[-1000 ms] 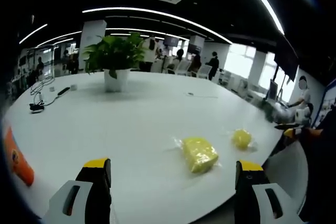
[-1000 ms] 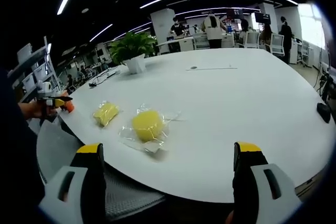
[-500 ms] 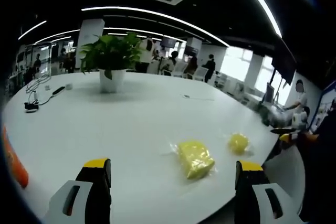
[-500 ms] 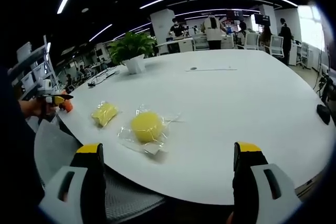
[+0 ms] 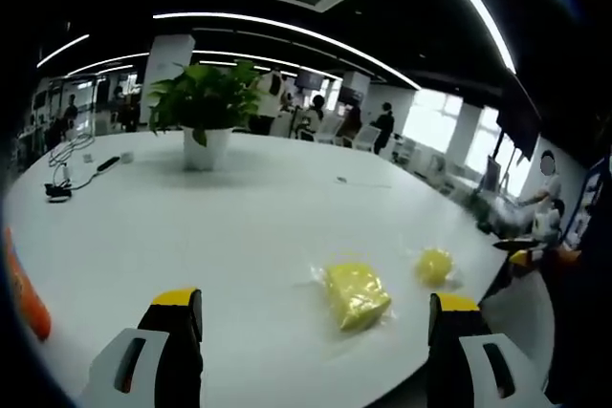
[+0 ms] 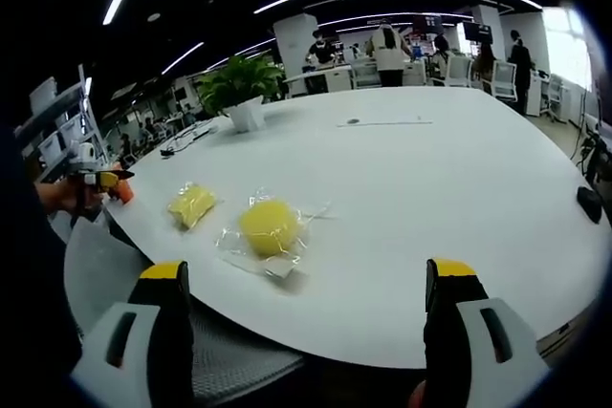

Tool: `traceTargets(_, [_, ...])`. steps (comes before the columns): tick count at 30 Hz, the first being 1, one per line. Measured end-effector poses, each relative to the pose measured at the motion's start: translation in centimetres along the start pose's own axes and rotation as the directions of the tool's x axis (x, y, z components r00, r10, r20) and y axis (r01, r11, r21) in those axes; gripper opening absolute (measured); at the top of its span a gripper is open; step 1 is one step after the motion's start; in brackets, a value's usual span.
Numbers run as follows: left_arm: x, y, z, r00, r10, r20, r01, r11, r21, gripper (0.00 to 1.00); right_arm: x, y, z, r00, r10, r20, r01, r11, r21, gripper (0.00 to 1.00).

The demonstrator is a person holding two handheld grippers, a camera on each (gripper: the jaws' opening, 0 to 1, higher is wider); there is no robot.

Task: Compare the silicone blocks by pressing each to a similar depth, holding the contact briefly, and releasing to observe deformation and rebound differences across the visible hardness samples.

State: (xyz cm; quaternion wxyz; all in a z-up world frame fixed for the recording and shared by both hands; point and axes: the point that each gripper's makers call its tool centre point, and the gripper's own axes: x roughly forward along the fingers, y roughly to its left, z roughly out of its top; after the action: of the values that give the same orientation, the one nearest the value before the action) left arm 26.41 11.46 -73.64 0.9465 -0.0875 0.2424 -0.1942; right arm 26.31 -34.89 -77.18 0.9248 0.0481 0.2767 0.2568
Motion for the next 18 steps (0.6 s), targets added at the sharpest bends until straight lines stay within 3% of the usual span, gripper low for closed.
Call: traceTargets(18, [0.69, 0.09, 0.94, 1.0, 0.001, 0.014, 0.0, 0.999, -0.035, 1.0, 0.31, 0.08, 0.04, 1.0, 0.011, -0.006, -0.011, 1.0, 0.008, 0.96])
